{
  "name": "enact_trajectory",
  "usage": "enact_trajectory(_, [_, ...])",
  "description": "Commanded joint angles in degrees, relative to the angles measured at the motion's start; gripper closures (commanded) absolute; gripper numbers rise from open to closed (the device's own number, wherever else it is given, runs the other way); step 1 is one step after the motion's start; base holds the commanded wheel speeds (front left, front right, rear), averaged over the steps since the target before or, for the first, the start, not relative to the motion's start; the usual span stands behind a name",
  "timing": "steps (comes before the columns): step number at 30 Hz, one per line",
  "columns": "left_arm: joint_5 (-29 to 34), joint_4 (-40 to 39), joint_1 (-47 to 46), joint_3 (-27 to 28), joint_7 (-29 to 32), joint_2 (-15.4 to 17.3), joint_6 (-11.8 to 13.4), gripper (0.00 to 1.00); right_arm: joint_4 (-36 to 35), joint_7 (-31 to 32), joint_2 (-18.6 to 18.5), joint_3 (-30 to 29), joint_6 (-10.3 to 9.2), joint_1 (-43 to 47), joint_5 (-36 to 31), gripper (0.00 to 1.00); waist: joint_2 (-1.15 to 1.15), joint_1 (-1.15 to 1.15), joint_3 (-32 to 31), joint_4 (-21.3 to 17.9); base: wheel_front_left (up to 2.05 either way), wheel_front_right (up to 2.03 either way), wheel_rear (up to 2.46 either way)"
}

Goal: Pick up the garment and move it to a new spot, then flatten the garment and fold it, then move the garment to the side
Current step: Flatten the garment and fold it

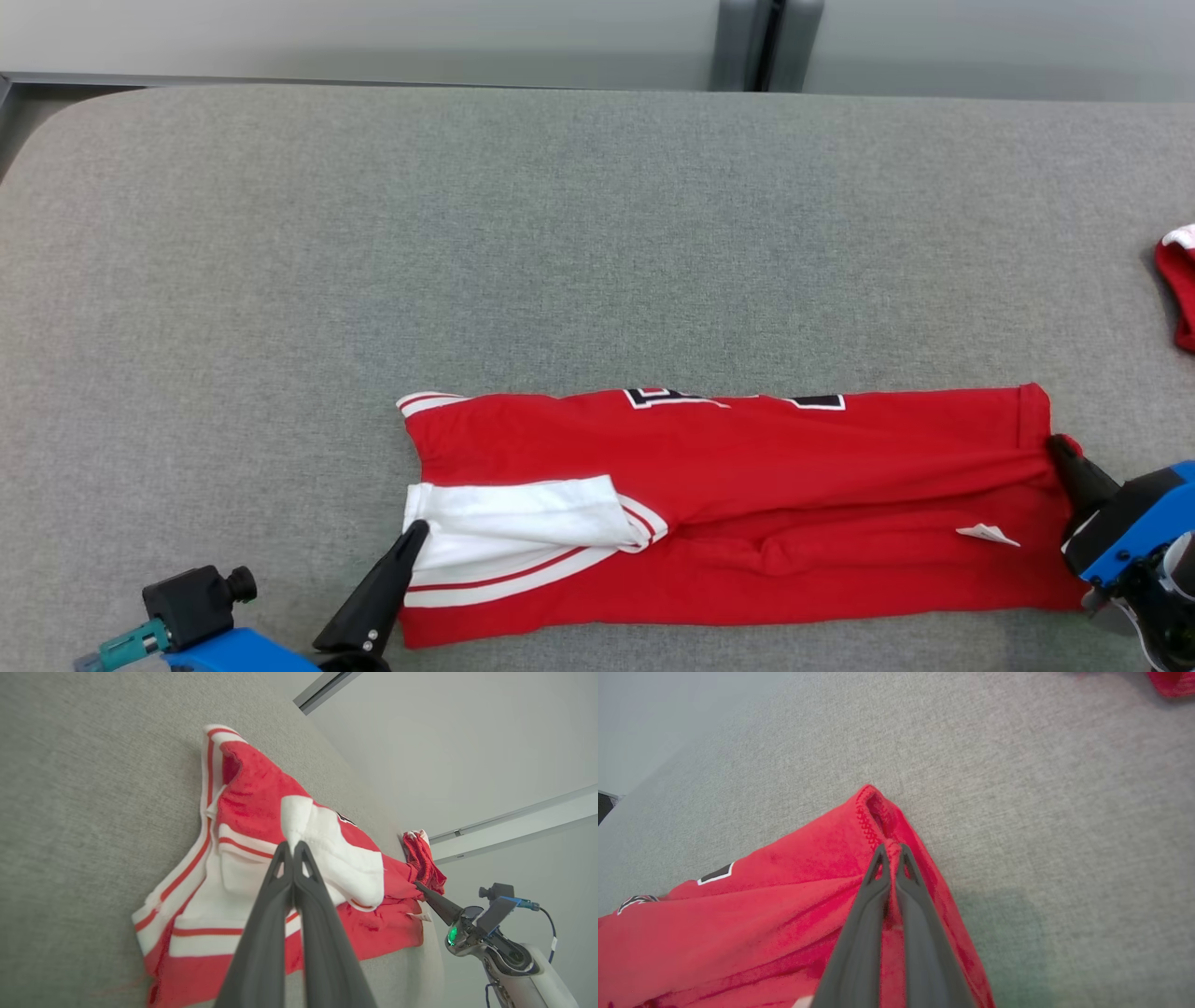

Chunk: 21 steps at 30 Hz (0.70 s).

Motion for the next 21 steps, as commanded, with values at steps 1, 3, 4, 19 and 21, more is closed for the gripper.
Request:
enact_trajectory(1, [0.38, 0.94, 0.5, 0.06, 0.02, 0.78, -0.41, 0.45, -0.34, 0.16, -0.08, -0.1, 0.03, 1.28, 0.4, 0.0, 0.0, 0.01, -0.25, 0.19, 0.0, 0.0, 0.0])
enact_trajectory(3, [0.91, 1.74, 0.18, -0.17, -0.75, 0.69, -0.41, 0.0, -1.47, -0.48, -0.06, -0.16, 0.03, 2.09, 0.66, 0.0, 0.0, 0.01, -0.6, 0.37, 0.0, 0.0, 0.0])
enact_trajectory(4, [1.24, 2.09, -0.04, -0.07, -1.26, 0.76, -0.41, 0.0, -2.1, -0.65, -0.05, -0.24, 0.03, 2.68, 0.65, 0.0, 0.0, 0.01, -0.82, 0.44, 0.0, 0.0, 0.0])
enact_trajectory(19, [22.28, 10.77, -10.23, 2.89, -12.94, 0.96, 4.83, 0.0, -9.61, -3.1, -0.01, 1.15, 0.03, 6.51, -4.31, 0.0, 0.0, 0.01, -3.51, 0.09, 0.0, 0.0, 0.0])
enact_trajectory(21, [26.83, 12.64, -12.66, 3.23, -13.4, 0.37, 5.98, 0.0, -8.41, -4.17, -0.02, 1.74, 0.03, 6.52, -5.92, 0.0, 0.0, 0.01, -3.75, 0.11, 0.0, 0.0, 0.0])
